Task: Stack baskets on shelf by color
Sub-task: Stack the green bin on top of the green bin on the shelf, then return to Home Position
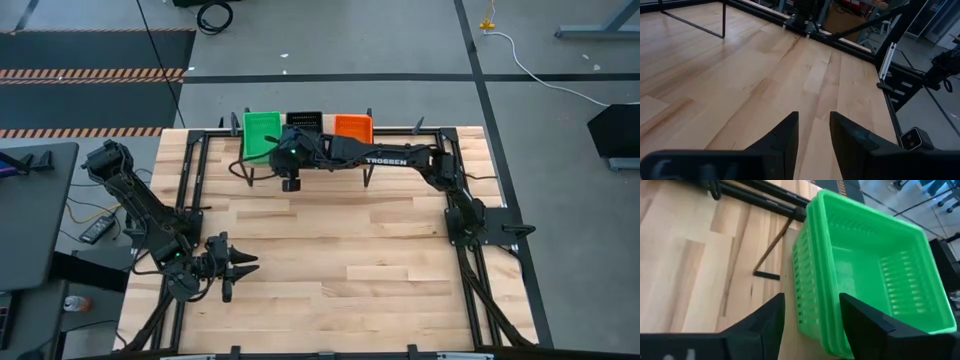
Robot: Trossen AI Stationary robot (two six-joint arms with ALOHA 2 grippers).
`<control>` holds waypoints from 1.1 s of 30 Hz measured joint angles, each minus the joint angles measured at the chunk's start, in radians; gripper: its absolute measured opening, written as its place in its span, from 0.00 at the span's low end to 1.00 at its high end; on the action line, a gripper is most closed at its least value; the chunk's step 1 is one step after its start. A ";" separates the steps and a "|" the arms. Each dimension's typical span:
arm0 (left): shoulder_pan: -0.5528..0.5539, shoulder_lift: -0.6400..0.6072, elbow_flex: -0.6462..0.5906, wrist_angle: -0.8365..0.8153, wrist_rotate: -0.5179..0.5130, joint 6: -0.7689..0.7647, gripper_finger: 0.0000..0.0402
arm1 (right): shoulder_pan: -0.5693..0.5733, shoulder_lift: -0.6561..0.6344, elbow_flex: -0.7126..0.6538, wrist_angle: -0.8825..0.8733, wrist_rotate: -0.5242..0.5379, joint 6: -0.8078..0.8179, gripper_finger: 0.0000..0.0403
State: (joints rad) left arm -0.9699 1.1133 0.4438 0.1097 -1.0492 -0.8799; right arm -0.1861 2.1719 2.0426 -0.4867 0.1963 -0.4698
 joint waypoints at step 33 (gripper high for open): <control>0.002 0.000 0.000 0.006 -0.001 0.005 0.29 | 0.047 -0.015 -0.001 0.156 -0.069 0.004 0.44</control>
State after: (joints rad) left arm -0.9682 1.1133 0.4438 0.1154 -1.0503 -0.8748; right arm -0.1395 2.1573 2.0418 -0.3309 0.1272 -0.4661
